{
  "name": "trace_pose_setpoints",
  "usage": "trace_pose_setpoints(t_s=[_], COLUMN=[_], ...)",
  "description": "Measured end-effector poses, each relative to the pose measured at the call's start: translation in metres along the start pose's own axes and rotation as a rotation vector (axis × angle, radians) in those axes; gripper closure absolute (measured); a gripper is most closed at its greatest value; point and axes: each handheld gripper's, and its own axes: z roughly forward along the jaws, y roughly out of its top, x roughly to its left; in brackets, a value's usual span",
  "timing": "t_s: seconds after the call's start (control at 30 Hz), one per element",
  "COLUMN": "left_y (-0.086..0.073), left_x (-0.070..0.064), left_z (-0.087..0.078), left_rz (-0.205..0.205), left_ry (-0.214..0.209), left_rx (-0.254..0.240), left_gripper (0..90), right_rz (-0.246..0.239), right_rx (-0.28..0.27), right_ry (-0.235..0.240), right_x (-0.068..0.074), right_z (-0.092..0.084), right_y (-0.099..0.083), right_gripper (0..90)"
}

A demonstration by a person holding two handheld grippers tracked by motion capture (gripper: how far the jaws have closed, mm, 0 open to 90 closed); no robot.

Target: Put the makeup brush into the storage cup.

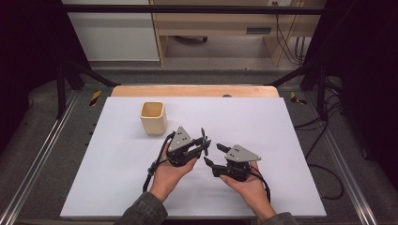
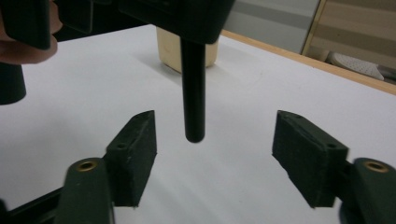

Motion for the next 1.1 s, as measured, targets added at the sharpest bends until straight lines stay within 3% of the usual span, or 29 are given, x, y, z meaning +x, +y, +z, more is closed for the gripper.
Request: trace_pose_setpoints(t_s=[0.13,0.3,0.67,1.1], left_y=[0.001,0.002,0.009,0.017], left_x=[0.005,0.012,0.027,0.044], left_z=[-0.005,-0.012,-0.027,-0.045], left_rz=[0.006,0.010,0.024,0.029], left_ry=[0.026,0.048,0.096,0.143], left_rx=[0.004,0.004,0.001,-0.009], left_gripper=[77.5,77.5,77.5,77.5], right_rz=[-0.015,0.000,0.052,0.072], right_rx=[0.014,0.029,0.012,-0.009], right_ry=[-0.034,-0.028,-0.047,-0.076], right_x=[-0.001,-0.003,-0.016,-0.029], right_z=[0.000,-0.002,-0.013,-0.025], right_y=[0.001,0.002,0.002,-0.002], right_gripper=[15.0,7.9,5.3,4.9])
